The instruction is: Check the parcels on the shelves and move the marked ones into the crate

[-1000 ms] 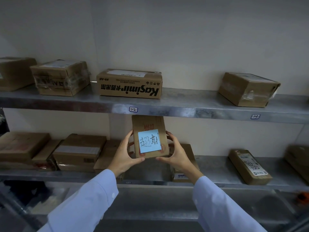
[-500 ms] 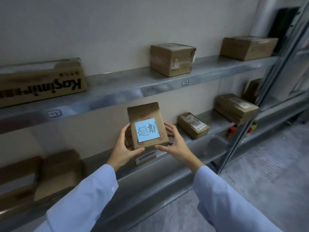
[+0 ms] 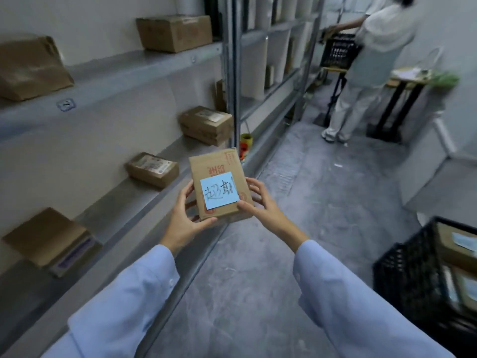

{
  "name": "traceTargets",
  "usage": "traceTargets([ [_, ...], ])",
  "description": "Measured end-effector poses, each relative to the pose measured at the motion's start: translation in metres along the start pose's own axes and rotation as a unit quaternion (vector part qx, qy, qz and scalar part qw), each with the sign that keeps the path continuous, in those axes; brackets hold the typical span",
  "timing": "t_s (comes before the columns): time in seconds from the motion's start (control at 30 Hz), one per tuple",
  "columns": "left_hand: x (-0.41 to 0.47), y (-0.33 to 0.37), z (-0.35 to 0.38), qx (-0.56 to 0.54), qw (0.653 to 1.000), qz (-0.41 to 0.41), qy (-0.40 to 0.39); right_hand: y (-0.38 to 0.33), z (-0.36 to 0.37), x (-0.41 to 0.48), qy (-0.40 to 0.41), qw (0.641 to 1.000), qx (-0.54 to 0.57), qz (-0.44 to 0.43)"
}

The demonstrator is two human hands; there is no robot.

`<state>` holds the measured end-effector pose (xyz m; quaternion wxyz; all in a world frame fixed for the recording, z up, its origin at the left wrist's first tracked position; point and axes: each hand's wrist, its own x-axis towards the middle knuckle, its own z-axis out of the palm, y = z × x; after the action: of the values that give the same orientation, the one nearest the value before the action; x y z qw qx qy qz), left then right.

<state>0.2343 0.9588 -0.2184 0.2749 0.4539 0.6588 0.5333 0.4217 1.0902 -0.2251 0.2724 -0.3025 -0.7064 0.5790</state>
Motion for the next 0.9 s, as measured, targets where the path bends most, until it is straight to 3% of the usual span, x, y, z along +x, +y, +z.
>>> traceTargets([
  [0.5,-0.005,0.057,0.36,-0.042,0.969,0.051,-0.237,0.084,-0.294,-0.202,0.233,0.964,0.011,0.128],
  [0.9,0.056,0.074,0.588,-0.025,0.922,0.056,-0.383,0.165,-0.476,-0.24,0.384,0.903,0.059,0.182],
])
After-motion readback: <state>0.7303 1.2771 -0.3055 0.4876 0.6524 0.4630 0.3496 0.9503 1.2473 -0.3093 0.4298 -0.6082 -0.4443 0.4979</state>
